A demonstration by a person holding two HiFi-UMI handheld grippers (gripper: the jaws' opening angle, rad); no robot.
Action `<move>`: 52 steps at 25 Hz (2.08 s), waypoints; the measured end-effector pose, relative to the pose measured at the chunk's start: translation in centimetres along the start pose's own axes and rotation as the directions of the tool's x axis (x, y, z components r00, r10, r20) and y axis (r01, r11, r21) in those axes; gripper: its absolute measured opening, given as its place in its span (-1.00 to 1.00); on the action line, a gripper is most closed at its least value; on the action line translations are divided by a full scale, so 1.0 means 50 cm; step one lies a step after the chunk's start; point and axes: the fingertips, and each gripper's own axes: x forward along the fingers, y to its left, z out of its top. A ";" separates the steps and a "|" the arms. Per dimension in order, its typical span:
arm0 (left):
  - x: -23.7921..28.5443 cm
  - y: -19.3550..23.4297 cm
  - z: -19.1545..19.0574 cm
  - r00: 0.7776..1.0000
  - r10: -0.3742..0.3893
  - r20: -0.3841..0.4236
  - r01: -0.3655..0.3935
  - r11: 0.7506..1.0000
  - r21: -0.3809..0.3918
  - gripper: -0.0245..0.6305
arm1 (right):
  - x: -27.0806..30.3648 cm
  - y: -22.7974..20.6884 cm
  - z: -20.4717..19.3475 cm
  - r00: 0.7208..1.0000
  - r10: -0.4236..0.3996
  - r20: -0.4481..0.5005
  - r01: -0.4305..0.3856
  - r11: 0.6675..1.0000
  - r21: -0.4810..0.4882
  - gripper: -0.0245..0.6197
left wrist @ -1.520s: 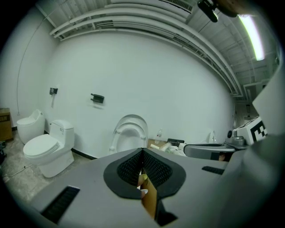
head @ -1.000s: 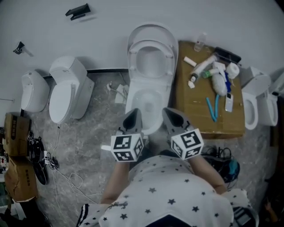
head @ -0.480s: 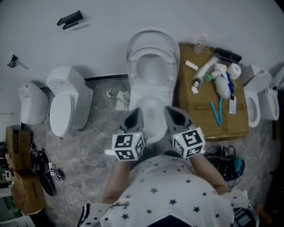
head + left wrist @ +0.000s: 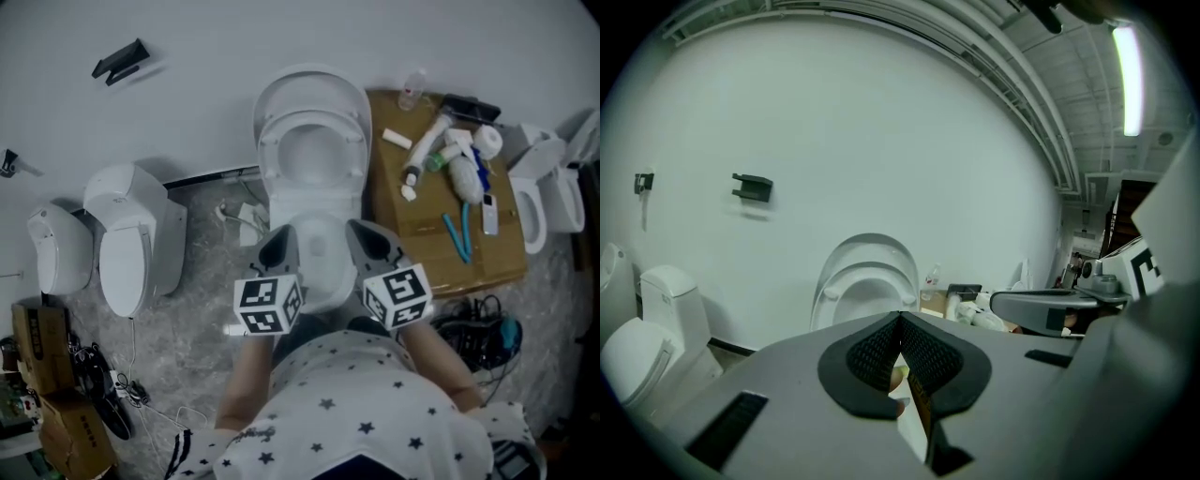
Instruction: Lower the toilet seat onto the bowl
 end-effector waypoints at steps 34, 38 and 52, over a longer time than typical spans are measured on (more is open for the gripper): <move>0.285 0.172 0.088 0.996 -0.051 -0.074 0.058 0.993 0.102 -0.93 | 0.257 -0.180 0.061 0.993 -0.111 -0.045 0.110 0.994 -0.018 -0.90; 0.325 0.194 0.107 0.997 -0.036 -0.070 0.044 0.992 0.118 -0.93 | 0.288 -0.211 0.066 0.991 -0.127 -0.049 0.126 0.992 -0.028 -0.90; 0.455 0.248 0.129 0.995 -0.009 -0.102 0.023 0.990 0.138 -0.54 | 0.389 -0.320 0.057 0.979 -0.185 -0.089 0.180 0.981 -0.066 -0.89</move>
